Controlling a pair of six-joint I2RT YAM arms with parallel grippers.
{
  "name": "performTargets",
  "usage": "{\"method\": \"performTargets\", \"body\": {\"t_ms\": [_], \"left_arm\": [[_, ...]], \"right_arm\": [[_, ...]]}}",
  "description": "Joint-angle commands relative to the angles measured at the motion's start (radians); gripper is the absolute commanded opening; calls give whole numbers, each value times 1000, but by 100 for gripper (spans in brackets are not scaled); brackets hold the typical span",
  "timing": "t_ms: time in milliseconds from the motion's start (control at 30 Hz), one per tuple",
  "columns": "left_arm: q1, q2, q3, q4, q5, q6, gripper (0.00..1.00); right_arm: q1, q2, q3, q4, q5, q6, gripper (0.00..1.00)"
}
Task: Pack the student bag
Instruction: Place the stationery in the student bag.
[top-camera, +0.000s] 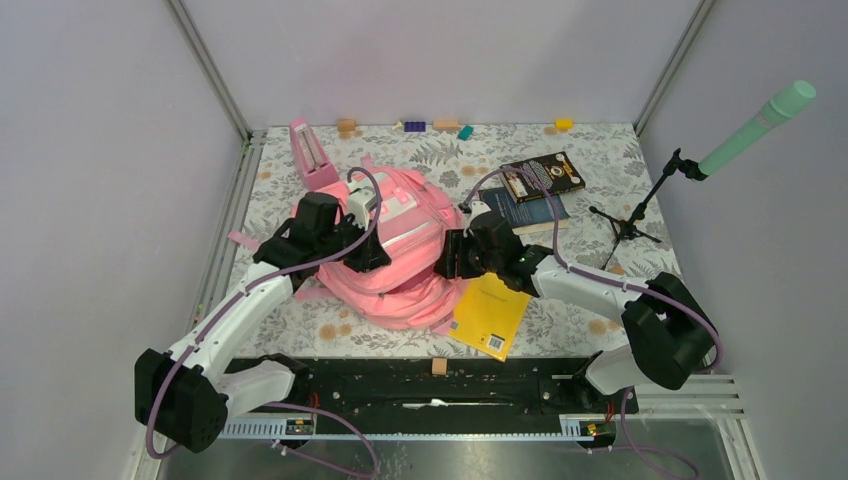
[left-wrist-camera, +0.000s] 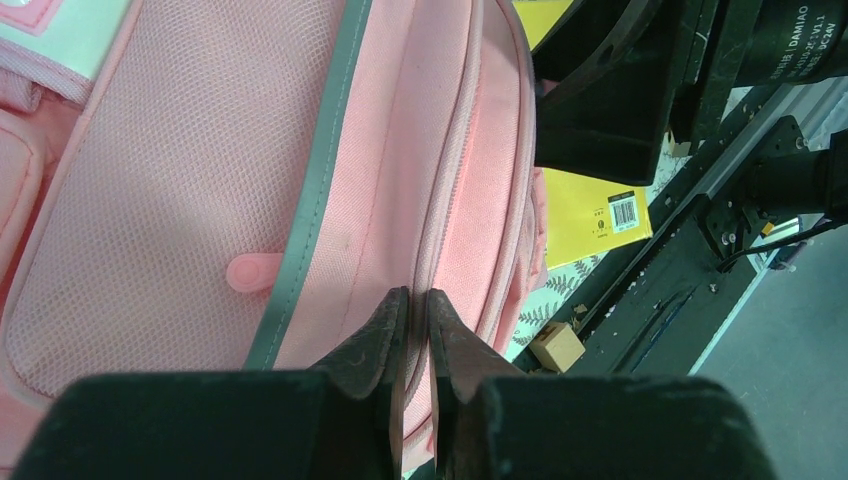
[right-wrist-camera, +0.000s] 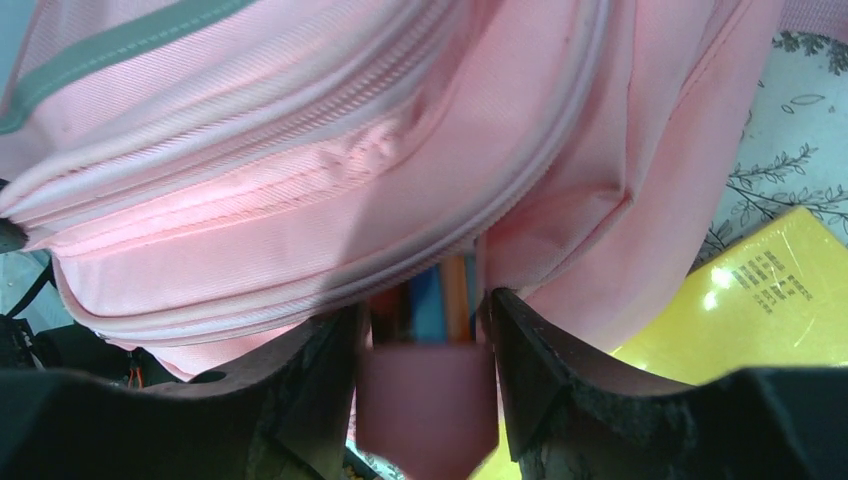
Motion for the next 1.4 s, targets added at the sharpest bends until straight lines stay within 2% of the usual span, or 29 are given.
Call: {"method": "performTargets", "body": {"t_ms": [0, 67, 167, 500, 633, 767, 933, 1100, 1367], "left_arm": [[-5, -22, 22, 68, 60, -9, 0], [-5, -22, 21, 68, 59, -9, 0], [-5, -23, 21, 69, 60, -10, 0], [-5, -25, 20, 69, 62, -10, 0], [-5, -25, 20, 69, 63, -12, 0], [-5, -23, 20, 69, 64, -13, 0], [-5, -24, 20, 67, 55, -14, 0], [-5, -30, 17, 66, 32, -14, 0], [-6, -29, 15, 66, 31, -15, 0]], "right_arm": [[25, -29, 9, 161, -10, -24, 59], [32, -41, -1, 159, -7, -43, 63], [46, -54, -8, 126, 38, -74, 65], [55, -159, -118, 166, 110, -73, 61], [74, -234, -147, 145, 164, -98, 63], [114, -316, -161, 77, 279, -85, 64], [221, -374, -146, 38, 394, -2, 63], [350, -313, -86, 18, 502, 91, 61], [569, -78, 99, 41, 594, 146, 59]]}}
